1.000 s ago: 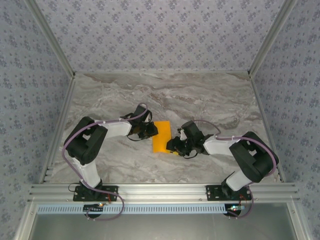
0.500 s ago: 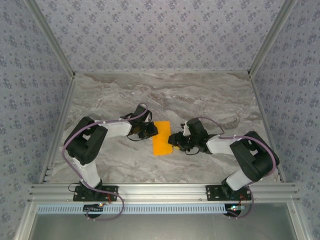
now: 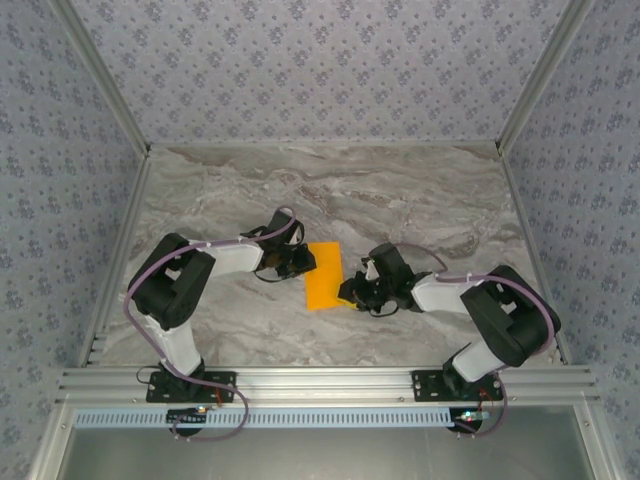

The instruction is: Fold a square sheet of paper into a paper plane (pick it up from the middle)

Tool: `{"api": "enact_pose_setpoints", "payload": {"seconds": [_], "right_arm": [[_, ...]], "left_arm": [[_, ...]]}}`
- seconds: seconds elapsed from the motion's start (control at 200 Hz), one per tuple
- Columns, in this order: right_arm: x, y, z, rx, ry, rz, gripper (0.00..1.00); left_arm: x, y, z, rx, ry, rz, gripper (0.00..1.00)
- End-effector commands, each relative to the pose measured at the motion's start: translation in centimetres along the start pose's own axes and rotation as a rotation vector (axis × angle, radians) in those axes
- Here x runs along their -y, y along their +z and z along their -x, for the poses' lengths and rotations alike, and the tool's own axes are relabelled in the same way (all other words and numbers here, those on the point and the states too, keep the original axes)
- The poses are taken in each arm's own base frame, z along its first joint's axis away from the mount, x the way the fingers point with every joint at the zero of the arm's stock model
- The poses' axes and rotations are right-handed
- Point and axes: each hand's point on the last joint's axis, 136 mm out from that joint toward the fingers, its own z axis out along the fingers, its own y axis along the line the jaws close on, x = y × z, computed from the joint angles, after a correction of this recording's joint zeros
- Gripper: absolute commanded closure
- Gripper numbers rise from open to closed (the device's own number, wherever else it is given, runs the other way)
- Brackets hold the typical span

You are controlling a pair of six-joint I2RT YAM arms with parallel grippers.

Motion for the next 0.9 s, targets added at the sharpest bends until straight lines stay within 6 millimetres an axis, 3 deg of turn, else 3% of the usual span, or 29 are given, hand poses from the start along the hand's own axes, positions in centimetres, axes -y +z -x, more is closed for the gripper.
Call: {"api": "enact_pose_setpoints", "payload": {"seconds": [0.0,0.255,0.595,0.714,0.894], "right_arm": [[0.7,-0.6,-0.3,0.012,0.038,-0.047,0.82],[-0.6,-0.9,-0.1,0.011,0.03,-0.027,0.98],[-5.4,0.0,2.2,0.033,-0.077,0.056,1.0],[-5.8,1.2,3.1,0.028,-0.081,0.054,1.0],[-5.4,2.5,3.8,0.02,-0.072,0.037,1.0]], "left_arm": [[-4.3,1.2,-2.1,-0.053,-0.04,0.145,0.84],[-3.9,1.0,-1.9,-0.052,-0.029,0.137,0.84],[-3.3,0.8,-1.9,-0.06,-0.017,0.122,0.85],[-1.4,0.3,-1.5,-0.064,0.0,0.058,0.85],[2.0,-2.3,0.6,0.007,0.065,-0.022,0.83]]}}
